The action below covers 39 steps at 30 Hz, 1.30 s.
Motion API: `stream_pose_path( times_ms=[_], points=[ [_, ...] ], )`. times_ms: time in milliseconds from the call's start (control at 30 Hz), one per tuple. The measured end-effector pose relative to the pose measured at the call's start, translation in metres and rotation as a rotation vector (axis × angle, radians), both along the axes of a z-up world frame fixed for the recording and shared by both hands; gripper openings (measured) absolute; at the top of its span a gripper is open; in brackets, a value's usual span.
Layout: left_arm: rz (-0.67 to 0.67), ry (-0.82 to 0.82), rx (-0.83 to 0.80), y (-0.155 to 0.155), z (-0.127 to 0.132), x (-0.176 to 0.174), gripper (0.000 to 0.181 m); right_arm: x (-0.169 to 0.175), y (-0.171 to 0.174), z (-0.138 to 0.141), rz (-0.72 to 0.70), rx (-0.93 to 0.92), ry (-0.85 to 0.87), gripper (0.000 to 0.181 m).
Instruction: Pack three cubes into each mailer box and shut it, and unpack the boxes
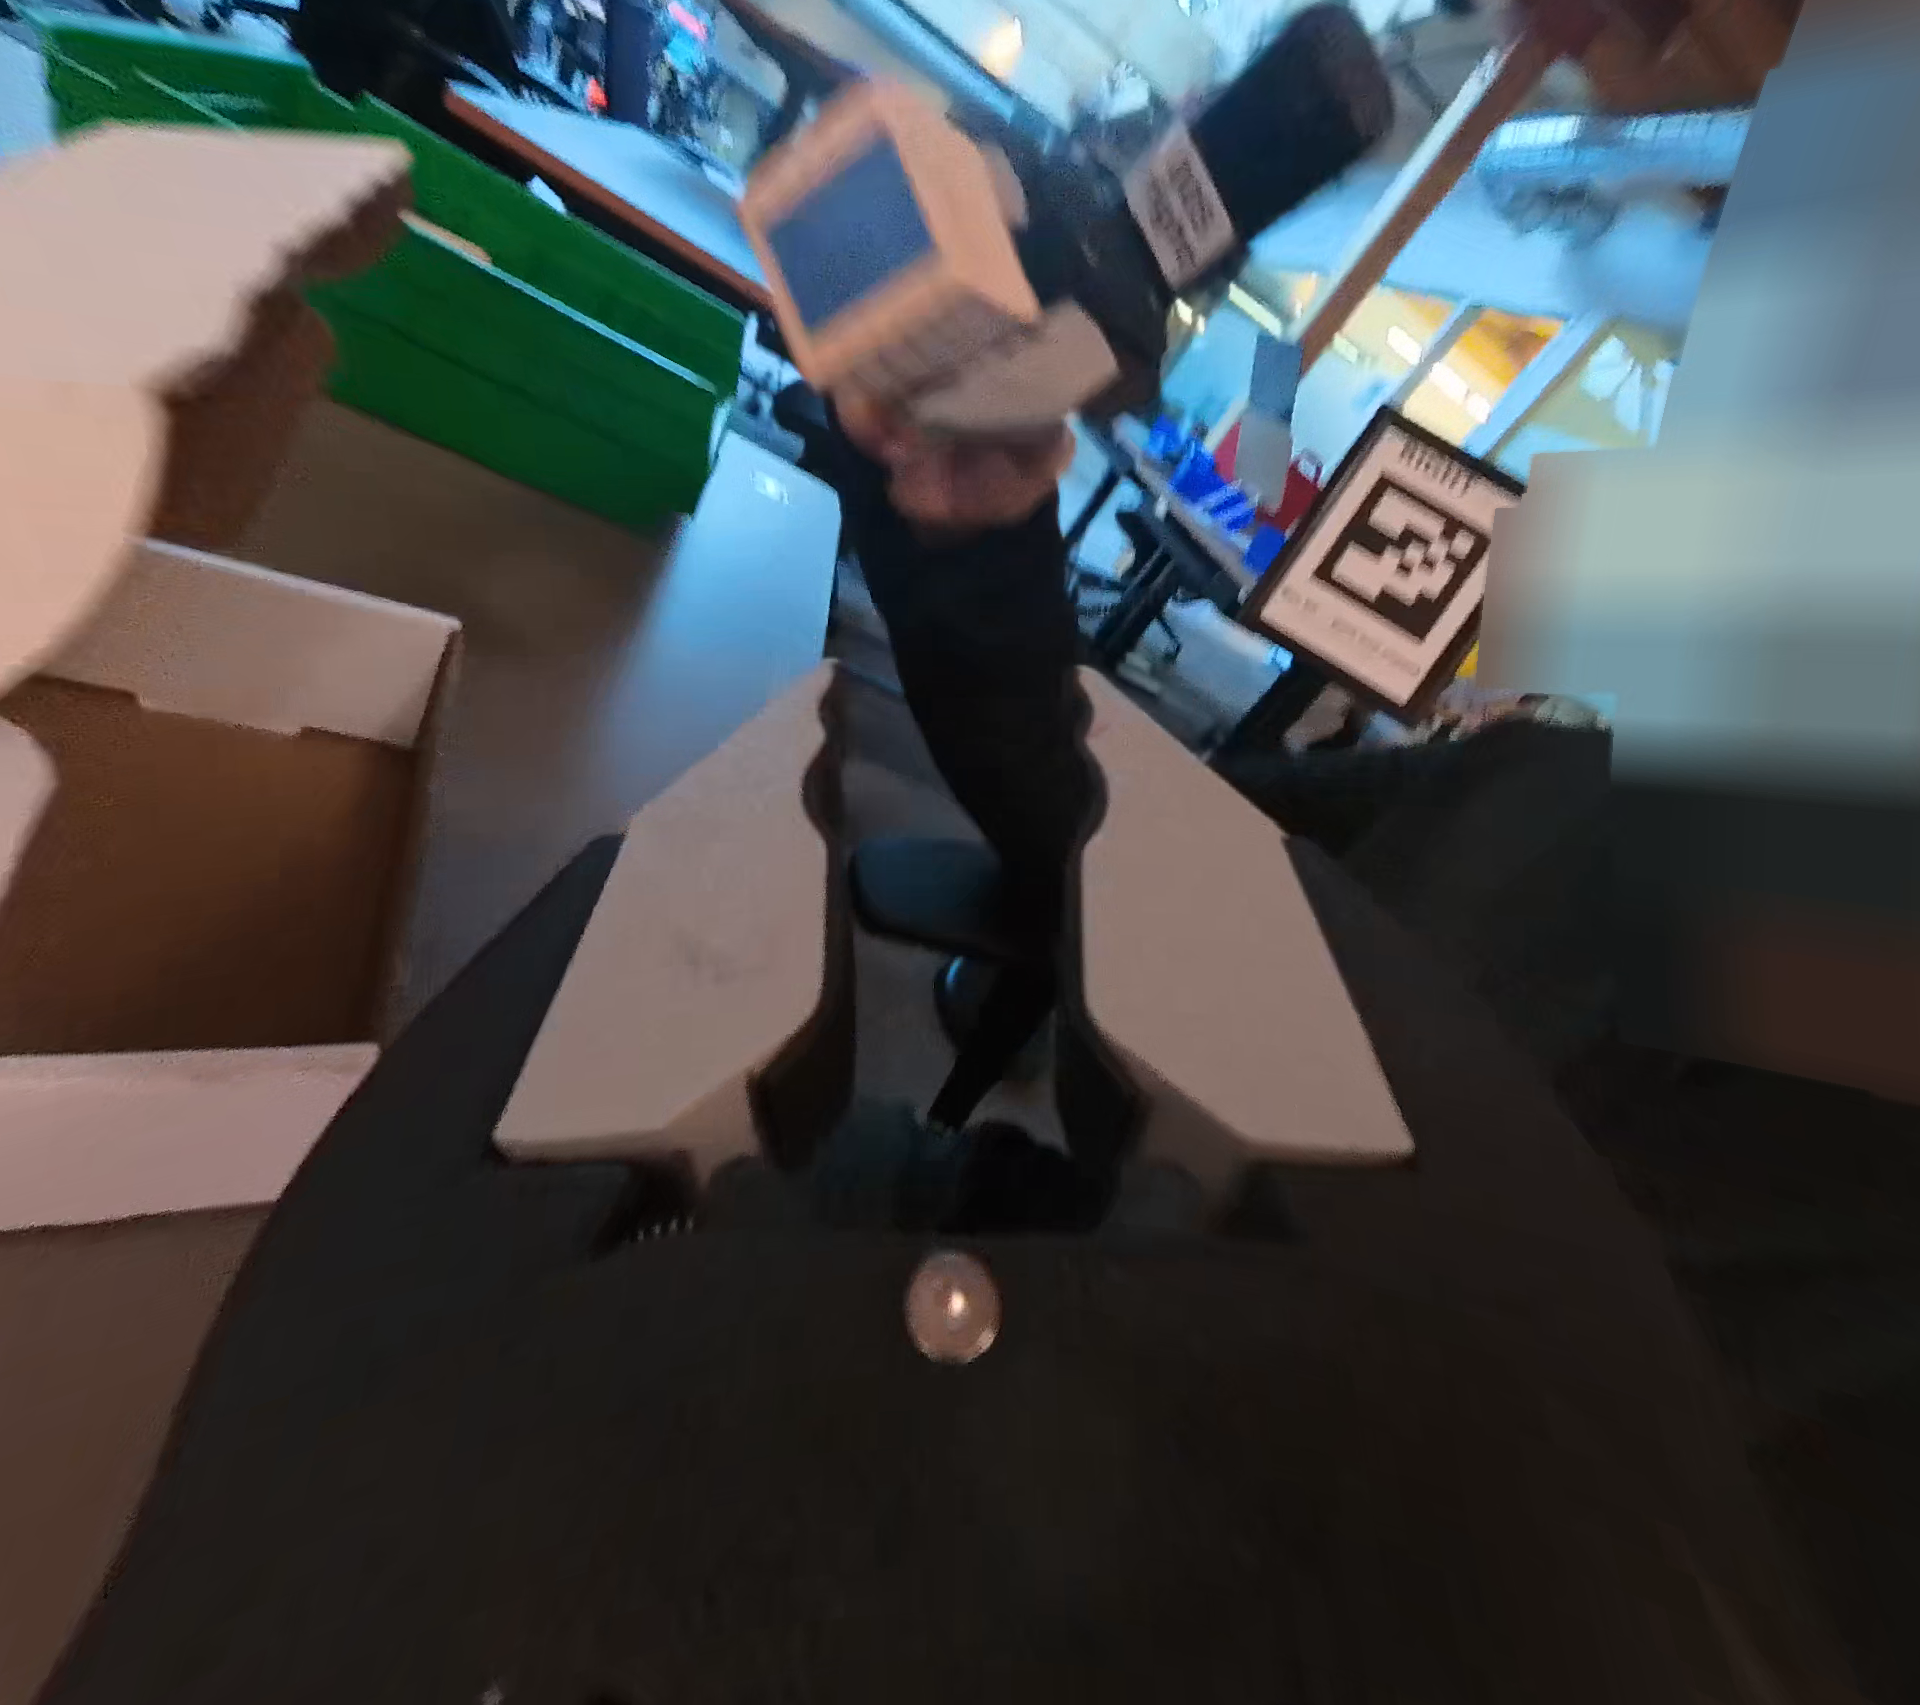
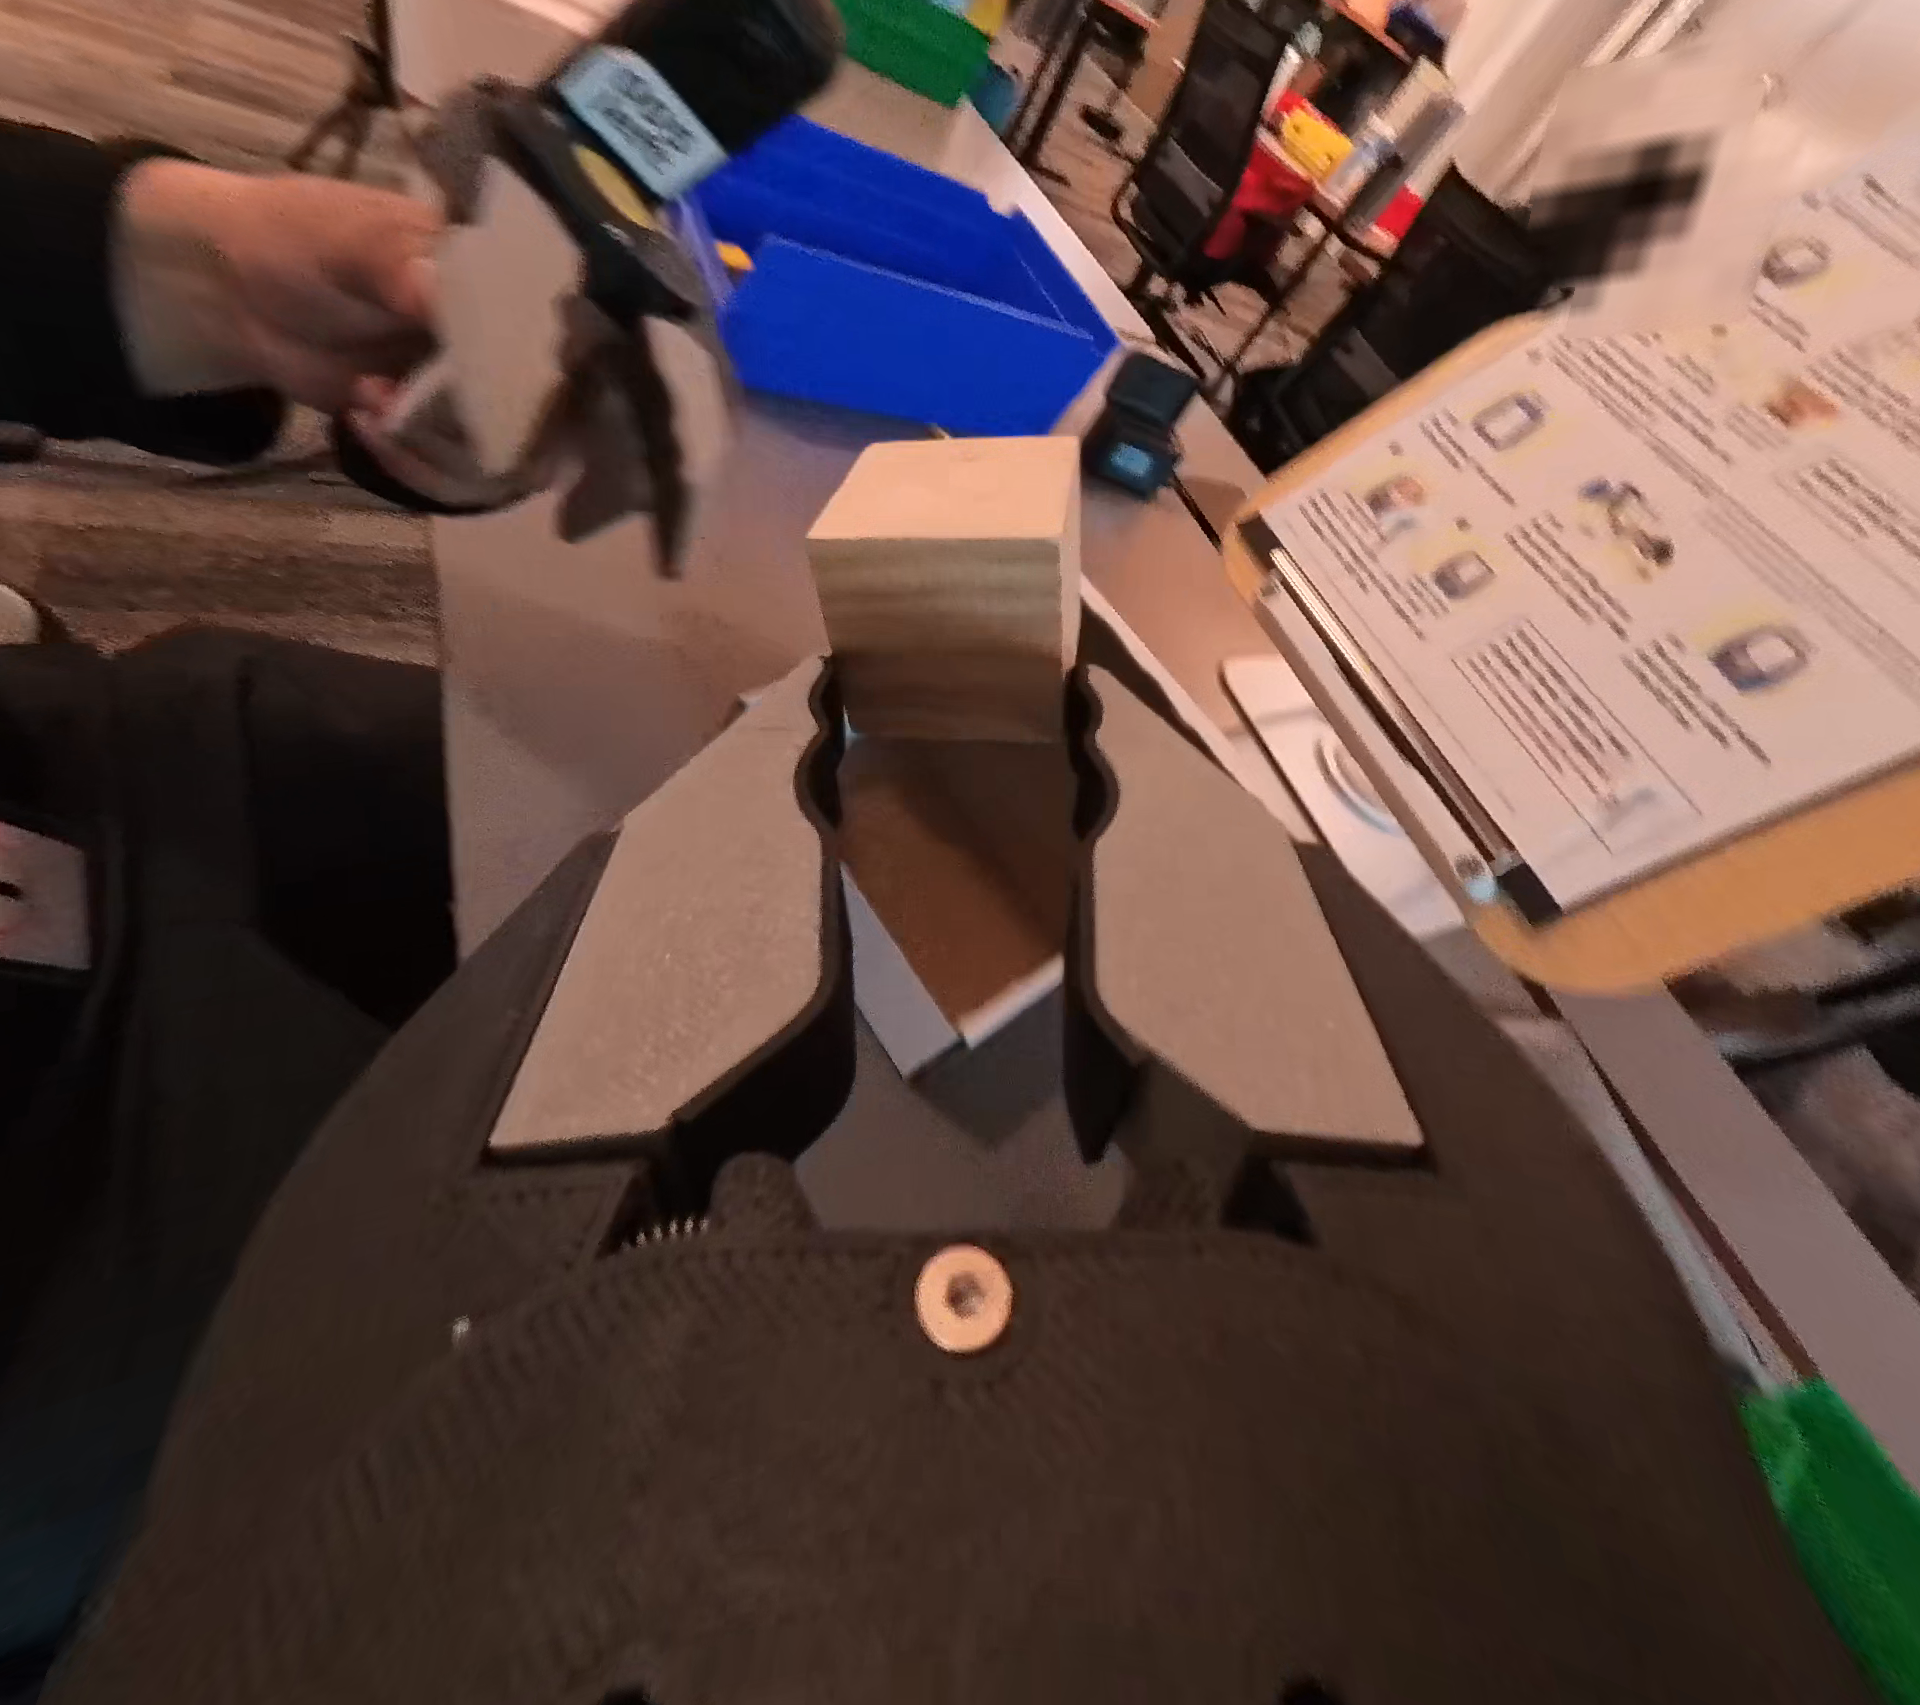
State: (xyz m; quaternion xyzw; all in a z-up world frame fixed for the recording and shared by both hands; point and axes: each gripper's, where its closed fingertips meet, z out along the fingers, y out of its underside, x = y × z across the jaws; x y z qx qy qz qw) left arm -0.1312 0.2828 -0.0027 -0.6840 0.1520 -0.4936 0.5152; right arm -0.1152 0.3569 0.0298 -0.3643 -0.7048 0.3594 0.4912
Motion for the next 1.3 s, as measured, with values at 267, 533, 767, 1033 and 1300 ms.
stream_pose_path(
  times_ms=[267,533,767,1033,1300],
  points=[
    [0.082,0.571,-0.051,0.018,-0.084,0.027,0.005,0.003,0.045,-0.021,-0.14,0.006,-0.088,0.042],
    [0.267,0.818,0.016,0.062,-0.098,0.011,0.004,0.005,0.051,-0.035,-0.134,-0.007,-0.136,0.042],
    [0.282,1.05,-0.183,0.082,-0.143,-0.014,0.01,0.003,0.048,-0.049,-0.095,-0.032,-0.194,0.041],
    [0.136,1.251,-0.259,0.071,-0.168,-0.023,0.0,-0.019,0.048,-0.059,-0.147,-0.016,-0.213,0.042],
    [0.058,1.408,-0.173,0.052,-0.167,-0.032,0.0,-0.031,0.042,-0.067,-0.158,0.004,-0.239,0.042]
  ],
)
